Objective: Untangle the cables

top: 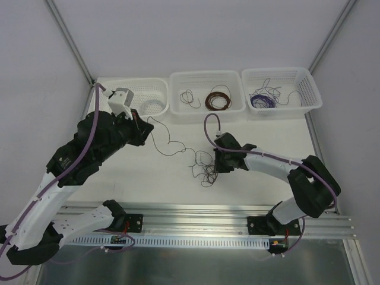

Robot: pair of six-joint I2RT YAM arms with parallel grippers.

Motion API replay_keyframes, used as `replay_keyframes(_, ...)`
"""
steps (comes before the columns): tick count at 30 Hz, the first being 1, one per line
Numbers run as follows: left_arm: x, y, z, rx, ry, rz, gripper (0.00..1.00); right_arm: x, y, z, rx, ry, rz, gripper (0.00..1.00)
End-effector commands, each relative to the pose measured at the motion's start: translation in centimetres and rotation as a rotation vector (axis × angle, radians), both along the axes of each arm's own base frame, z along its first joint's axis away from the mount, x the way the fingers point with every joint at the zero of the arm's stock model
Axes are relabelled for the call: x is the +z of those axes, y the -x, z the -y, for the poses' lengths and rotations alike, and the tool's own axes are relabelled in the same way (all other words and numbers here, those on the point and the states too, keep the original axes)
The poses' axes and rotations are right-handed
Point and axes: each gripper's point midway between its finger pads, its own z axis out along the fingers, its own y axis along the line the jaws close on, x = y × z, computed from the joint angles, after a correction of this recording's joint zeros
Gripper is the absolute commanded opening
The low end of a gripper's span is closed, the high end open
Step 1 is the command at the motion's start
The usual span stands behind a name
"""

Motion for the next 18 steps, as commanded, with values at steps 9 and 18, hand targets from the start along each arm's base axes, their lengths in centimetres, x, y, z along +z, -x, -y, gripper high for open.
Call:
replay_keyframes(9, 4.6, -1.5, -10.5, 0.396, -0.229, 0.143, 0.00, 2.3, -0.4, 12.6, -0.247, 0.135, 0.037, 0.01)
replay_keyframes(18, 5.2, -1.3, -17.2, 0.674, -0.429, 0.136, 0.00, 3.0, 0.0, 19.3, -0.494, 0.094, 0.010, 0.01)
